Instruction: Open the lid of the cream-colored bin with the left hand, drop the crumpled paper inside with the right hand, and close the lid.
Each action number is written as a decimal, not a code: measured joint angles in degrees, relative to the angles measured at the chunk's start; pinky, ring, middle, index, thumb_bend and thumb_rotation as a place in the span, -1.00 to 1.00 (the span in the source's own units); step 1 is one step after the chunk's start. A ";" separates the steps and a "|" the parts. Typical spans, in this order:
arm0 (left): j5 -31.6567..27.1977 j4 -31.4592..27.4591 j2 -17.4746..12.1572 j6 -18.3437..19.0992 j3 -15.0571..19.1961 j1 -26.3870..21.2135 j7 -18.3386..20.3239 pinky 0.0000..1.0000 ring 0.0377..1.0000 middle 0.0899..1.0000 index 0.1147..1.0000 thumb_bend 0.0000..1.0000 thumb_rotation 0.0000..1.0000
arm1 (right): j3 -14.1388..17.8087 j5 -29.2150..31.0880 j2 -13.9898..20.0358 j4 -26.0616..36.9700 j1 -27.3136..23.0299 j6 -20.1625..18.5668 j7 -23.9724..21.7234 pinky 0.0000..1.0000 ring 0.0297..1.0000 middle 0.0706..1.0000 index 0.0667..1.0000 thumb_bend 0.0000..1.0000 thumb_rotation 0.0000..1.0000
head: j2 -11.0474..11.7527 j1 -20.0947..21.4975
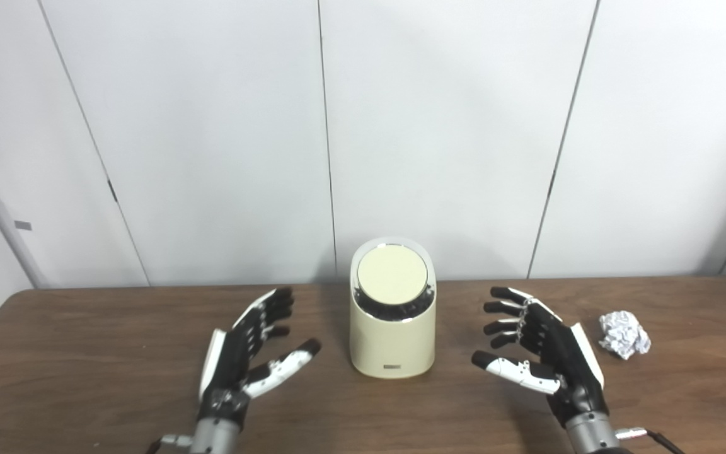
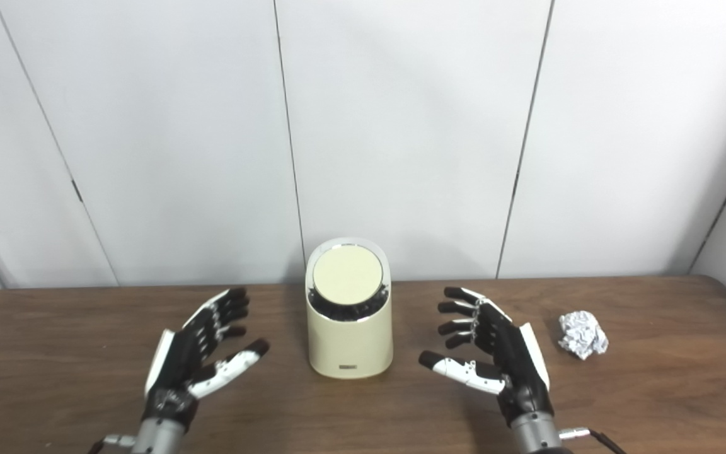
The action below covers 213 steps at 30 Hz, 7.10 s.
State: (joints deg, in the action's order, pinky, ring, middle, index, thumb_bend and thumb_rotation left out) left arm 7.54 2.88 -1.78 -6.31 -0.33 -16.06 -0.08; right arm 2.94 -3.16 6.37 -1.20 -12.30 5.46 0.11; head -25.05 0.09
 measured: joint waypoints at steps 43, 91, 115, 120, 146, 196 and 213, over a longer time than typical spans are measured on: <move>16.48 2.81 -2.08 12.64 -6.78 -16.28 -1.17 0.65 0.90 0.91 0.92 0.90 -0.44 | -0.39 -0.74 -1.68 0.90 -0.03 -0.49 0.53 -0.02 0.14 0.39 0.47 0.44 -0.60 | 0.35 1.14; 38.36 9.25 -3.81 21.28 -18.49 -25.30 -1.78 0.98 1.00 1.00 1.00 1.00 -0.57 | -1.57 -1.64 -2.59 2.12 -0.06 -0.50 1.50 0.07 0.06 0.35 0.46 0.36 -0.86 | -0.53 1.67; 46.38 13.02 -6.02 20.97 -24.36 -26.54 -4.00 0.73 1.00 1.00 1.00 1.00 -0.75 | -1.66 -1.40 -2.66 3.36 -0.05 -1.30 1.60 -0.06 0.03 0.34 0.45 0.36 -0.80 | -1.76 1.67; 46.13 13.65 -6.14 20.63 -24.74 -26.35 -4.37 0.68 1.00 1.00 1.00 1.00 -0.82 | -1.59 -0.87 -2.64 3.37 -0.05 -1.29 1.55 -0.05 0.03 0.33 0.45 0.37 -0.81 | -1.85 1.67; 45.44 14.81 -7.20 19.11 -26.04 -25.93 -6.37 0.68 1.00 1.00 1.00 1.00 -0.67 | -1.59 -0.56 -2.58 3.40 -0.06 -1.68 1.67 -0.04 0.03 0.34 0.46 0.36 -0.80 | -0.88 1.49; -7.80 -8.91 2.03 18.45 2.67 -7.46 1.65 0.47 0.67 0.78 0.94 0.50 -0.12 | -1.70 -1.47 -1.36 2.58 0.06 -1.56 1.23 -0.02 0.07 0.37 0.46 0.39 -0.53 | -1.32 0.53; -5.62 -0.10 -1.41 7.08 -0.88 -0.27 3.53 0.73 0.83 0.87 1.00 0.67 -0.10 | -1.23 -1.13 -0.83 2.68 0.80 -1.57 0.61 -0.04 0.09 0.37 0.45 0.44 -0.51 | -0.97 0.79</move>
State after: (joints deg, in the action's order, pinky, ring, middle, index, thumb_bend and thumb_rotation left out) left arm 1.92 2.77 -3.19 0.77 -1.21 -16.34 3.45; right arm 1.71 -4.29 5.54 1.49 -11.49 3.90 0.72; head -26.02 0.88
